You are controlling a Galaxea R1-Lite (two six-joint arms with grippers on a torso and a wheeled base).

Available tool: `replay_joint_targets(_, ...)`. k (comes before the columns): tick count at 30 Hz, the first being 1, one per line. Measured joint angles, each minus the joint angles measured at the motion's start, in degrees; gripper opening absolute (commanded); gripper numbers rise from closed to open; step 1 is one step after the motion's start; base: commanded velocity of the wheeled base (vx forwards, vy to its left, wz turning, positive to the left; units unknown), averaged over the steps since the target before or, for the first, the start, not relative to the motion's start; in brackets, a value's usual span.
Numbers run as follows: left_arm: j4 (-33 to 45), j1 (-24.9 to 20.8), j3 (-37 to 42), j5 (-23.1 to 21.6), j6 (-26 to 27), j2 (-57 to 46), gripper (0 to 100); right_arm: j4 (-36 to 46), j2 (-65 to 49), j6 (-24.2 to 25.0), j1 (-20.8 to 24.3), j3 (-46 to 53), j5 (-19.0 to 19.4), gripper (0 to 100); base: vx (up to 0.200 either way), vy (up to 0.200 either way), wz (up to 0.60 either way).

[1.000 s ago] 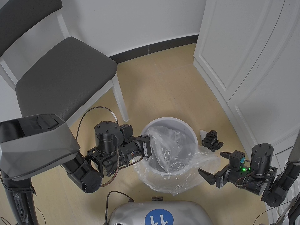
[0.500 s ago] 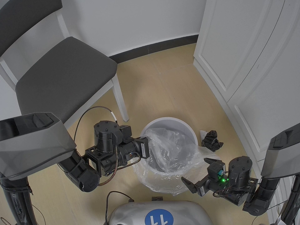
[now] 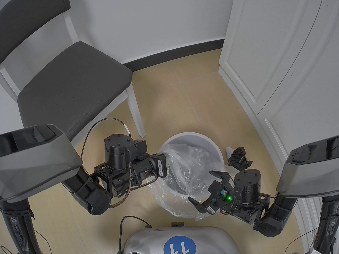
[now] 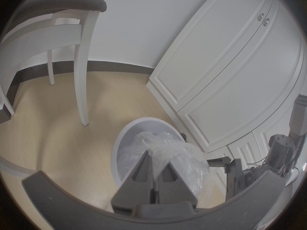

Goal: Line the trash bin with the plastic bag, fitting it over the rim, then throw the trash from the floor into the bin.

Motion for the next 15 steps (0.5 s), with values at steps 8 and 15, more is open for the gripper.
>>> replay_joint_targets(8, 0.05, 0.09, -0.13, -0.02, 0.0, -0.16, 0, 0.13, 4.52, -0.2, -1.43, -4.02, 0.22, 100, 0.0, 0.0, 0.0)
replay_joint_targets(15, 0.13, 0.61, -0.5, -0.06, 0.0, 0.17, 0, -1.67, 6.78, 0.71, -4.68, -7.0, 0.55, 0, 0.0, 0.0, 0.0)
